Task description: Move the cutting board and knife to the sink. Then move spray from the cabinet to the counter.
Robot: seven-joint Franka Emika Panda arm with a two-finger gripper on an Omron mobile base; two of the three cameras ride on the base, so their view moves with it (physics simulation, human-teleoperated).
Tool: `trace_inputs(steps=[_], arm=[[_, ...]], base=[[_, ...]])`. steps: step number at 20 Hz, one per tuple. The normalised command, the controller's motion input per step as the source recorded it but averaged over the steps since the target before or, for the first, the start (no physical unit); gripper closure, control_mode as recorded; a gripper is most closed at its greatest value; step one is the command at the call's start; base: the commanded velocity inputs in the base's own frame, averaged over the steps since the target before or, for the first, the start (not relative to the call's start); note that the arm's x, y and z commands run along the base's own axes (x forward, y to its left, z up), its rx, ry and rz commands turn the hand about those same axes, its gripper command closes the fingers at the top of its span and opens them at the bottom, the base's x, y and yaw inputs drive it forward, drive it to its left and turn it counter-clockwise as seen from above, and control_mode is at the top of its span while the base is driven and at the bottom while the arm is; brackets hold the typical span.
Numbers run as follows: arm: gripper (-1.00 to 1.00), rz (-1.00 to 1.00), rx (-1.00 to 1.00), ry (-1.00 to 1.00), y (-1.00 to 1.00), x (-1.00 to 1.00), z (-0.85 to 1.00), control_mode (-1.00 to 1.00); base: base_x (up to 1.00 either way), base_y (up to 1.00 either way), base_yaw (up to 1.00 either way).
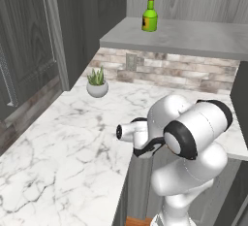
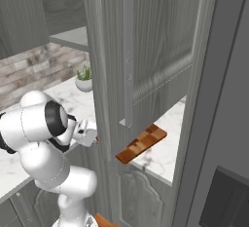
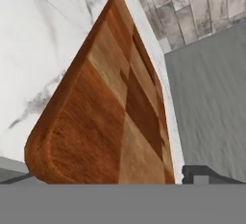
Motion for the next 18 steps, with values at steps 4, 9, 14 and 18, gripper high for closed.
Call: trace_inputs(steps=[4, 9, 14, 18], arm=[[-1.0, 0.0, 0.01, 0.0, -0.18, 0.11, 0.0, -1.0], [1.0, 0.0, 0.0, 0.0, -0.12, 0.04, 0.0, -1.0], [1.0, 0.0, 0.02, 0.0, -0.13, 0.09, 0.01, -1.0], [1.0, 0.0, 0.04, 0.0, -0.1, 0.03, 0.16, -1.0]], base=[[0.0, 0.0, 0.0], [0.0, 0.0, 0.0], [0.0, 0.0, 0.0], [0.0, 0.0, 0.0]])
